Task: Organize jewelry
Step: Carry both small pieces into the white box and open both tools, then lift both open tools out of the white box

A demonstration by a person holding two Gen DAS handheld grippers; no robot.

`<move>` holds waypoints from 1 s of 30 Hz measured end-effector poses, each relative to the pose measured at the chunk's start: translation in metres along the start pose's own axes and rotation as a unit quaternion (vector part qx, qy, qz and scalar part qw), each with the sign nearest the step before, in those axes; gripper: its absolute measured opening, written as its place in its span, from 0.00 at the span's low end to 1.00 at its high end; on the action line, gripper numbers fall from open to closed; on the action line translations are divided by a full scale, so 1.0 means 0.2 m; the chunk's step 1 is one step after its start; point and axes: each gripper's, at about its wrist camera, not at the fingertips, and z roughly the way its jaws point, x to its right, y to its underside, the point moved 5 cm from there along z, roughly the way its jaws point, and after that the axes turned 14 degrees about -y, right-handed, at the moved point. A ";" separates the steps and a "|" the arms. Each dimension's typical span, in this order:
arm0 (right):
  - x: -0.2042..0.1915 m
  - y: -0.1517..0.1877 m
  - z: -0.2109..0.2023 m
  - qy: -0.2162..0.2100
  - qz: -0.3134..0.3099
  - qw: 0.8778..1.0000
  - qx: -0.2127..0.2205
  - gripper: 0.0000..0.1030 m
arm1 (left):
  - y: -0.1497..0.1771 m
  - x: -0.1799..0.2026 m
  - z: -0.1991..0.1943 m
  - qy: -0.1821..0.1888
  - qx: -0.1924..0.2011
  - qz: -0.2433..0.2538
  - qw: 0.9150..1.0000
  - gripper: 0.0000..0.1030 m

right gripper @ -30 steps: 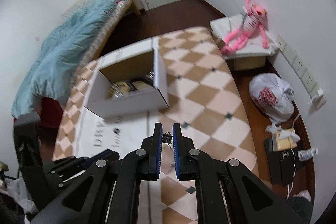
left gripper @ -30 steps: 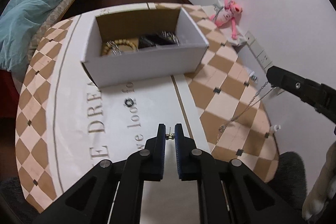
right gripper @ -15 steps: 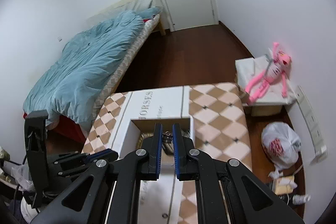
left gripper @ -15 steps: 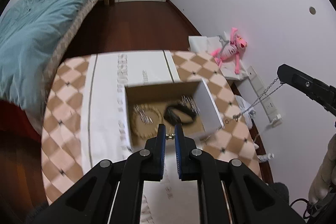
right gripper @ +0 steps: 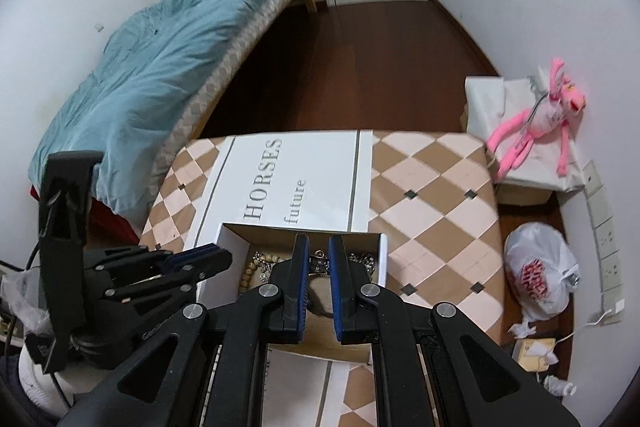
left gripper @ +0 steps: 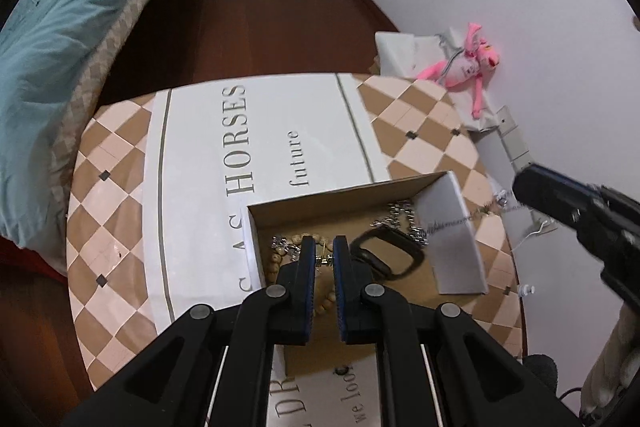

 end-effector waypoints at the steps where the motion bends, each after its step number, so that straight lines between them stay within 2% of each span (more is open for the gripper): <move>1: 0.01 0.00 0.03 -0.007 0.005 1.000 -0.010 0.10 | -0.01 -0.01 0.02 -0.002 -0.007 0.000 1.000 0.07; 8: 0.07 0.04 0.18 -0.017 0.033 0.997 -0.064 0.11 | -0.03 -0.07 0.10 -0.022 -0.037 -0.024 0.999 0.10; 11: 0.10 0.05 0.22 -0.016 0.040 0.996 -0.083 0.11 | -0.03 -0.09 0.09 -0.041 -0.029 -0.023 0.998 0.29; 13: 0.11 0.05 0.24 -0.012 0.043 0.995 -0.091 0.14 | -0.03 -0.10 0.08 -0.048 -0.024 -0.030 0.998 0.61; 15: 0.12 0.05 0.24 -0.010 0.043 0.995 -0.091 0.27 | -0.04 -0.12 0.07 -0.053 -0.016 -0.035 0.998 0.70; 16: 0.13 0.06 0.24 -0.010 0.043 0.995 -0.092 0.31 | -0.04 -0.13 0.07 -0.059 -0.016 -0.038 0.997 0.71; 18: 0.13 0.05 0.22 -0.003 0.039 0.995 -0.089 0.33 | -0.03 -0.14 0.06 -0.066 -0.015 -0.042 0.997 0.73; 21: 0.13 0.05 0.20 0.010 0.036 0.996 -0.083 0.33 | -0.02 -0.16 0.05 -0.077 -0.013 -0.046 0.996 0.91; 22: 0.14 0.06 0.18 0.021 0.032 0.996 -0.080 0.33 | -0.01 -0.16 0.04 -0.082 -0.010 -0.047 0.996 0.93; 23: 0.14 0.06 0.18 0.034 0.028 0.996 -0.079 0.36 | 0.00 -0.17 0.03 -0.088 -0.005 -0.049 0.995 0.93; 25: 0.15 0.09 0.15 0.074 0.020 0.994 -0.073 0.52 | 0.02 -0.18 0.01 -0.099 0.010 -0.054 0.994 0.95; 26: 0.15 0.11 0.14 0.088 0.015 0.993 -0.071 0.65 | 0.04 -0.18 0.00 -0.107 0.016 -0.055 0.993 0.95; 27: 0.16 0.14 0.13 0.106 0.009 0.992 -0.070 0.71 | 0.06 -0.19 -0.01 -0.113 0.019 -0.057 0.992 0.96; 30: 0.18 0.23 0.12 0.142 0.007 0.987 -0.069 0.79 | 0.12 -0.19 -0.02 -0.136 0.028 -0.052 0.989 0.97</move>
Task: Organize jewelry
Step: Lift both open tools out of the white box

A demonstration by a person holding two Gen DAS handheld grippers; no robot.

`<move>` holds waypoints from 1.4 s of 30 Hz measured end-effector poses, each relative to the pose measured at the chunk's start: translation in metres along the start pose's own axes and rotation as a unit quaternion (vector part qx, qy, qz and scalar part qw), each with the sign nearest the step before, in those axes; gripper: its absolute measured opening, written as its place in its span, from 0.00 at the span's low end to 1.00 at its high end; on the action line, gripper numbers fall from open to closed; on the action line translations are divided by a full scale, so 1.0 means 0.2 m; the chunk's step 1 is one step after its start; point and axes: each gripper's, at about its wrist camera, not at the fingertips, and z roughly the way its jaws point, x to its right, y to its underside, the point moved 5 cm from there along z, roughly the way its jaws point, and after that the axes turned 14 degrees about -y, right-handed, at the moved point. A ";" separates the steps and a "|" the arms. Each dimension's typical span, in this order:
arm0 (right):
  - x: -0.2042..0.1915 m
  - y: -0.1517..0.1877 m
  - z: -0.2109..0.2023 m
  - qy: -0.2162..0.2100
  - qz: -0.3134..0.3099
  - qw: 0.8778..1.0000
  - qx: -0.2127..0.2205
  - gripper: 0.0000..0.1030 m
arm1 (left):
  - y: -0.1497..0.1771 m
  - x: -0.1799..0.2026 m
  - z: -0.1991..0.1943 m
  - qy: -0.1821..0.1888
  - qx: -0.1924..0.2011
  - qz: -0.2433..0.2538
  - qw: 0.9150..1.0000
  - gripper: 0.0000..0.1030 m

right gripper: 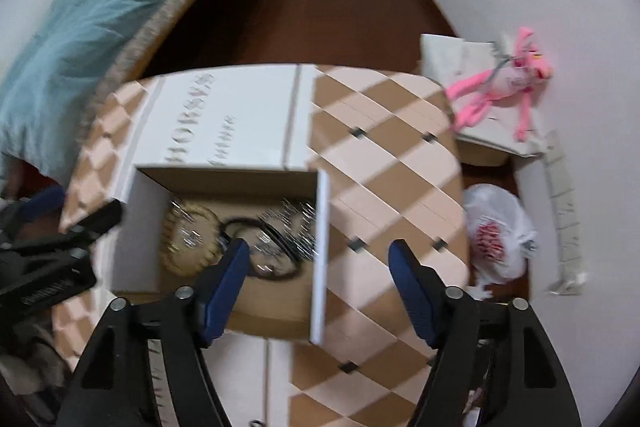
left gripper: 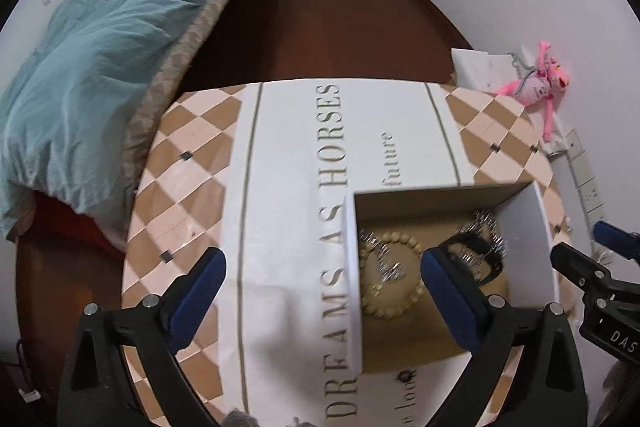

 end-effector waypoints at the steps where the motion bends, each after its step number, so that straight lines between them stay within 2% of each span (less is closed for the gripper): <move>1: 0.01 0.03 0.01 0.010 0.002 1.000 -0.001 0.91 | 0.03 0.00 -0.01 -0.007 0.003 0.002 1.000 0.97; 2: 0.02 0.06 0.01 0.013 0.004 1.000 0.002 0.95 | 0.04 0.00 -0.01 -0.009 0.005 0.002 1.000 0.97; 7: 0.04 0.15 -0.01 0.034 0.010 0.999 0.015 0.95 | 0.14 -0.01 -0.06 -0.010 0.012 -0.005 1.000 0.97; 13: 0.03 0.20 -0.10 0.045 0.015 0.998 0.038 0.96 | 0.17 0.00 -0.16 -0.011 0.027 -0.012 1.000 0.97; 22: -0.03 0.26 -0.37 0.053 0.007 0.994 0.094 0.96 | 0.19 -0.03 -0.45 -0.005 0.086 -0.030 0.996 0.97; 26: -0.06 0.29 -0.51 0.049 0.009 0.991 0.123 0.96 | 0.22 -0.05 -0.55 0.003 0.097 -0.043 0.994 0.97; 36: -0.14 0.40 -0.76 0.033 0.005 0.986 0.164 0.96 | 0.31 -0.09 -0.72 0.008 0.111 -0.057 0.992 0.97; 42: -0.12 0.52 -0.72 0.020 0.017 0.989 0.149 0.96 | 0.43 -0.11 -0.69 -0.004 0.089 -0.060 0.994 0.97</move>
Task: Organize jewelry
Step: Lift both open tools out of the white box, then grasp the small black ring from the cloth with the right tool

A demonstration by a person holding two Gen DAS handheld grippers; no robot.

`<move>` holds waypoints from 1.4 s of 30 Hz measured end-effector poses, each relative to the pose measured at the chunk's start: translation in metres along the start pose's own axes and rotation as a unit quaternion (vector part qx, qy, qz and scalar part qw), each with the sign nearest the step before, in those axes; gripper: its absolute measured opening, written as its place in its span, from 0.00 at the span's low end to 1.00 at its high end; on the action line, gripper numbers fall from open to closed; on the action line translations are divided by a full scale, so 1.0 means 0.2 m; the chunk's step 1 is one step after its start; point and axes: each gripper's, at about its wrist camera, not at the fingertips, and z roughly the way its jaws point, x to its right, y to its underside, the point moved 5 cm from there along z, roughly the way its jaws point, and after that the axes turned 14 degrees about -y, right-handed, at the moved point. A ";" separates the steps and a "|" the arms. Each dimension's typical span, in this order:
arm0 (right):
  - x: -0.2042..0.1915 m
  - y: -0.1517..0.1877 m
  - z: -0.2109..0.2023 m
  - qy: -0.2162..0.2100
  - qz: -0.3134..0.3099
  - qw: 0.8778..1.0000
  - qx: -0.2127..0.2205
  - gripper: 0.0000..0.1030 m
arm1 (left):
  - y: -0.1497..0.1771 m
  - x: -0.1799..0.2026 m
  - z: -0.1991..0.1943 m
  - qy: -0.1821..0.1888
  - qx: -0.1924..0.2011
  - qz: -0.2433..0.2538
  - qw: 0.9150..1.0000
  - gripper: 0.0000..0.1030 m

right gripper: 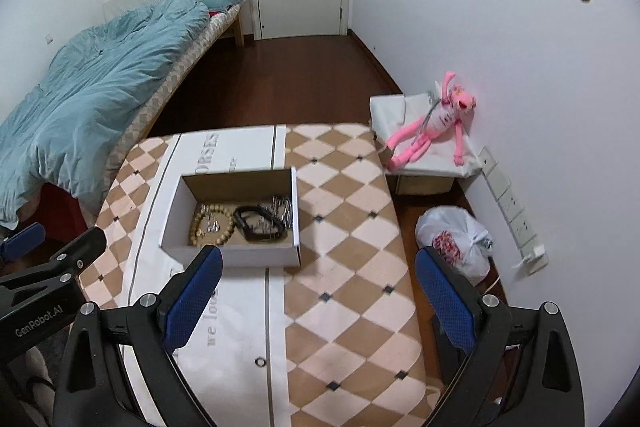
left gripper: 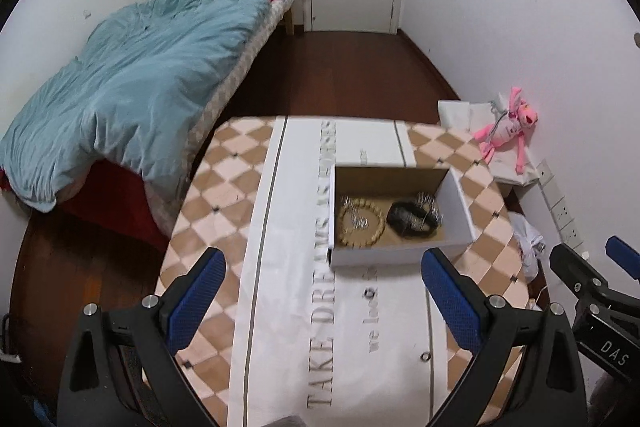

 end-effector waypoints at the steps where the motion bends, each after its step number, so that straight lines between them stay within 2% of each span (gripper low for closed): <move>1: 0.01 0.05 0.03 0.000 0.001 1.000 -0.010 0.96 | 0.04 0.00 0.02 -0.002 -0.007 0.004 1.000 0.97; 4: 0.04 0.24 0.17 -0.003 0.007 0.999 -0.052 0.95 | 0.21 0.02 0.14 -0.016 -0.040 0.023 0.999 0.97; 7: 0.03 0.46 0.35 -0.026 0.011 0.995 -0.100 0.94 | 0.38 0.02 0.29 -0.036 -0.076 0.045 0.995 0.97; 9: 0.01 0.56 0.44 -0.035 0.008 0.992 -0.119 0.82 | 0.46 0.03 0.37 -0.042 -0.095 0.059 0.993 0.97; 14: -0.05 0.71 0.58 -0.042 -0.010 0.990 -0.137 0.69 | 0.59 0.04 0.50 -0.045 -0.125 0.082 0.988 0.97; 15: -0.06 0.73 0.59 -0.041 -0.014 0.989 -0.139 0.66 | 0.61 0.04 0.52 -0.045 -0.129 0.085 0.987 0.97; 17: -0.08 0.75 0.63 -0.043 -0.017 0.989 -0.141 0.65 | 0.63 0.03 0.54 -0.046 -0.135 0.084 0.986 0.97; 20: -0.09 0.77 0.66 -0.044 -0.018 0.988 -0.144 0.53 | 0.65 0.02 0.56 -0.045 -0.140 0.085 0.986 0.97; 26: -0.10 0.75 0.66 -0.036 -0.029 0.990 -0.131 0.45 | 0.69 0.00 0.58 -0.046 -0.147 0.084 0.984 0.97; 28: -0.11 0.75 0.66 -0.036 -0.033 0.991 -0.126 0.38 | 0.70 0.00 0.59 -0.045 -0.149 0.084 0.984 0.97; 32: -0.12 0.75 0.65 -0.033 -0.041 0.992 -0.118 0.13 | 0.71 0.00 0.59 -0.042 -0.151 0.084 0.984 0.97; 36: -0.11 0.75 0.65 -0.037 -0.040 0.992 -0.114 0.13 | 0.69 0.00 0.58 -0.039 -0.149 0.082 0.985 0.97; 42: -0.01 0.70 0.64 -0.040 0.000 0.994 -0.102 0.13 | 0.63 0.06 0.57 -0.026 -0.145 0.071 0.987 0.97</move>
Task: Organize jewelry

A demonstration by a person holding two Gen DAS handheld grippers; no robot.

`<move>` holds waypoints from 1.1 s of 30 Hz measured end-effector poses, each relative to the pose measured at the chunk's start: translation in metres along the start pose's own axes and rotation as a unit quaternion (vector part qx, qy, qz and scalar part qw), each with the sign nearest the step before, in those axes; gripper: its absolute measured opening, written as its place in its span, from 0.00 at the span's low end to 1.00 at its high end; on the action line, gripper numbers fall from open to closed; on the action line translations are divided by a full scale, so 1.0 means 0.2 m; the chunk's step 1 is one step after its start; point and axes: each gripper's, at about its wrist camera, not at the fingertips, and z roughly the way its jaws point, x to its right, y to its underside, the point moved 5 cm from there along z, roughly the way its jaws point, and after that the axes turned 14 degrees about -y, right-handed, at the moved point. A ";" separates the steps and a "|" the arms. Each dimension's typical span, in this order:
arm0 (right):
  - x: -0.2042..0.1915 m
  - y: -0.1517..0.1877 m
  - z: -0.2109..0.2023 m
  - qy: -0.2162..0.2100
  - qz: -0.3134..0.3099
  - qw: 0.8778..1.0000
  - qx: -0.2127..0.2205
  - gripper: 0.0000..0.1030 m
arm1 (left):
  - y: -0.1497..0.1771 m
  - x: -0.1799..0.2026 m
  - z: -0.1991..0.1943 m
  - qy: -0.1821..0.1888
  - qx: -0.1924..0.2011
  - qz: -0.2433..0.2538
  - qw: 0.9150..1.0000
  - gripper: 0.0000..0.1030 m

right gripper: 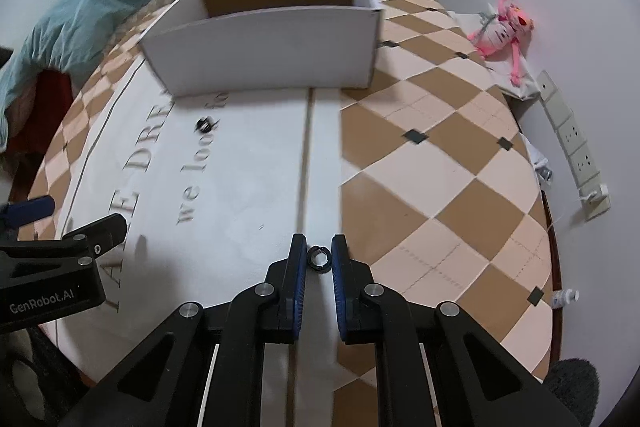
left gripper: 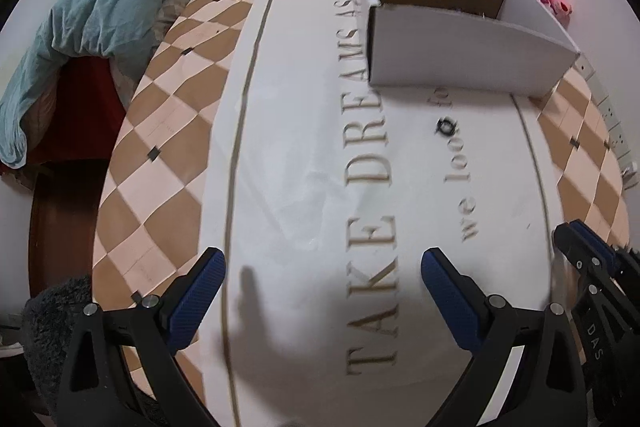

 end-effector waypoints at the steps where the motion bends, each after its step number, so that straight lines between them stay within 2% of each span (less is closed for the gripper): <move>1: 0.03 -0.02 0.00 0.000 0.011 1.000 0.003 0.13 | -0.03 0.02 0.00 0.009 0.001 -0.004 1.000 0.97; 9: 0.22 -0.15 0.01 0.014 0.056 0.998 0.019 0.13 | -0.22 0.20 0.02 0.044 0.014 -0.005 0.999 0.96; 14: 0.29 -0.19 0.03 0.020 0.071 0.997 0.023 0.13 | -0.29 0.29 0.03 0.049 0.020 0.001 0.999 0.82; 16: 0.32 -0.21 0.04 0.022 0.075 0.997 0.024 0.13 | -0.32 0.31 0.05 0.045 0.024 0.006 0.999 0.72; 21: 0.34 -0.22 0.05 0.023 0.080 0.996 0.026 0.13 | -0.34 0.34 0.05 0.045 0.033 0.013 0.998 0.58; 25: 0.35 -0.23 0.05 0.022 0.083 0.996 0.028 0.13 | -0.35 0.35 0.04 0.052 0.041 0.016 0.998 0.33; 27: 0.35 -0.24 0.05 0.022 0.084 0.996 0.029 0.13 | -0.35 0.35 0.03 0.055 0.040 0.015 0.998 0.26; 30: 0.35 -0.24 0.04 0.022 0.084 0.996 0.029 0.13 | -0.34 0.35 0.03 0.058 0.042 0.014 0.997 0.23; 33: 0.35 -0.24 0.04 0.022 0.084 0.996 0.029 0.13 | -0.33 0.36 0.02 0.057 0.049 0.020 0.997 0.14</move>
